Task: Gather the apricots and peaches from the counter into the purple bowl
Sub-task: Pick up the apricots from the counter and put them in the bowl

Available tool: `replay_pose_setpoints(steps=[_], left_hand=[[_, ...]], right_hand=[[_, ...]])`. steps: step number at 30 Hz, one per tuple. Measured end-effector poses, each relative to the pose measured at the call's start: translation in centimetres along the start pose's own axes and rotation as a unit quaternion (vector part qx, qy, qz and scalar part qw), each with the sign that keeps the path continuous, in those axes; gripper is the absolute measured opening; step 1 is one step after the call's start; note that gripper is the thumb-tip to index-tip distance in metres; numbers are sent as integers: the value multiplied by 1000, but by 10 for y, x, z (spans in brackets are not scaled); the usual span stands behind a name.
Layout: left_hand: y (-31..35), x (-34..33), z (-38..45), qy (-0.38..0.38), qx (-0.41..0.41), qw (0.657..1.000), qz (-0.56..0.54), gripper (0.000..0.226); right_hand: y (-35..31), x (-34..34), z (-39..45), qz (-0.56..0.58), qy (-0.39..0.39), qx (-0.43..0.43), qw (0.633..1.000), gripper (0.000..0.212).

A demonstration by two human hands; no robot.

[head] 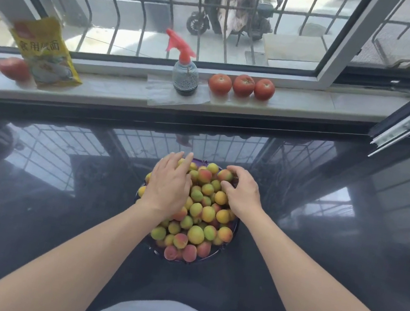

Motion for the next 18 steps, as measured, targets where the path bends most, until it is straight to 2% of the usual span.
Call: replay_pose_setpoints(steps=[4,8,10,13,16,18], left_hand=[[-33,11,-39,48,120,988,-82,52],[-58,11,-78,60,263,950,-158,56],[-60,8,-88,51,301,930,-205,60],[-55,6,-91,34,356,885,-298,62],[-52,6,-92,13,414,835,-363,62],[-52,5,-94,4,439,801,-406,63]], right_hand=[[-5,8,-9,8,13,38,999,30],[-3,6,-35,-44,-23,109,993,29],[-5,6,-39,-44,-13,132,990,28],[-9,7,-44,-21,5,164,986,24],[-4,0,-50,-38,-12,191,981,21],[2,0,-51,-16,2,162,987,25]])
Point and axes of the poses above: each hand's wrist, its own z-axis towards the middle knuckle, its own x-axis out of the back of the hand, y = z × x, the point moved 1 cm from there along z, towards the middle knuckle, and after that the axes turned 7 degrees about y, right-handed, at the moved point
